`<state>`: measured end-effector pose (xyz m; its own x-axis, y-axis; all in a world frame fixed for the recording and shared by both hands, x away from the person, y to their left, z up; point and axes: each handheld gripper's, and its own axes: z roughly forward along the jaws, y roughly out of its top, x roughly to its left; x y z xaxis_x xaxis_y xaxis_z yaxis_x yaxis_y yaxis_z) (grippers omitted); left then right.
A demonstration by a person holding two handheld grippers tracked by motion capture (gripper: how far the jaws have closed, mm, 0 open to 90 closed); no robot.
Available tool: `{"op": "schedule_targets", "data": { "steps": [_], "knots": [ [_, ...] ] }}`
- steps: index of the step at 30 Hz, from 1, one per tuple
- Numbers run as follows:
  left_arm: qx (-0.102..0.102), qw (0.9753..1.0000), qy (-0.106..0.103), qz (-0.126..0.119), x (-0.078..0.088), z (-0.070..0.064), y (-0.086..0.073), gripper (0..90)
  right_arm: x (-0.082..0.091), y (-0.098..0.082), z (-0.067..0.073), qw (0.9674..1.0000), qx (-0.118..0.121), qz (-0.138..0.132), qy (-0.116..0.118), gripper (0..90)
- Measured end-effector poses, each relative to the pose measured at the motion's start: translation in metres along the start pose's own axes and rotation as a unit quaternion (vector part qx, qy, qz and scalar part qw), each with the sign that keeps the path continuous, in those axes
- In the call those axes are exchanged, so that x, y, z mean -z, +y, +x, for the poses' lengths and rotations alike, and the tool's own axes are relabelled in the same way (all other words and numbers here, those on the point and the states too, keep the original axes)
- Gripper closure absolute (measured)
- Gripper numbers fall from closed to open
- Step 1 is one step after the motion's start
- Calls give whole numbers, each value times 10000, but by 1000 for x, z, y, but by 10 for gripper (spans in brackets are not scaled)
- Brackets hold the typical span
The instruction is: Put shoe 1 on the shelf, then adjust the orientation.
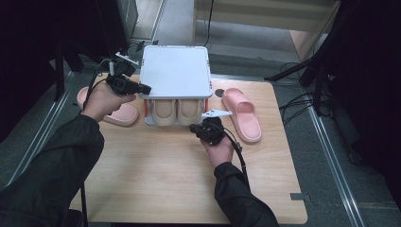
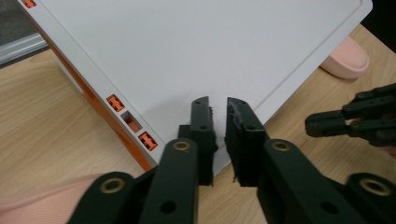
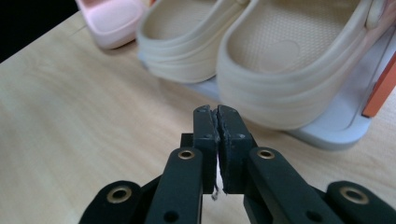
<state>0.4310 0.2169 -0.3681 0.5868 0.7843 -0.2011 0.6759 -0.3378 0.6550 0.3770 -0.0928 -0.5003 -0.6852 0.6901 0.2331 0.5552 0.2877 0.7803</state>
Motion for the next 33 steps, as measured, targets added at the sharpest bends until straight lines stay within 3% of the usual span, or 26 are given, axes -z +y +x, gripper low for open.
{"op": "schedule_targets", "data": {
  "steps": [3, 6, 8, 17, 25, 33],
  "knots": [
    [150, 9999, -27, 26, 2, -1, 0, 644, 11, -3, 3, 9998, 28, 37, 187, 746],
    [237, 9997, 4, 5, 7, -2, 0, 581, 21, -7, 6, 9991, 129, 159, 367, 662],
    [260, 9997, 24, 32, 12, -1, -2, 561, 28, -10, 8, 9984, 328, 102, 445, 633],
    [481, 9988, 93, -25, 32, 9, -11, 537, 56, -22, 16, 9959, 521, 286, 686, 574],
    [575, 9982, 141, -102, 48, 16, -24, 636, 70, -35, 19, 9949, 499, 307, 825, 575],
    [763, 9961, 409, -153, 53, 33, -49, 779, 79, -35, 21, 9939, 604, 243, 890, 575]
  ]
}}
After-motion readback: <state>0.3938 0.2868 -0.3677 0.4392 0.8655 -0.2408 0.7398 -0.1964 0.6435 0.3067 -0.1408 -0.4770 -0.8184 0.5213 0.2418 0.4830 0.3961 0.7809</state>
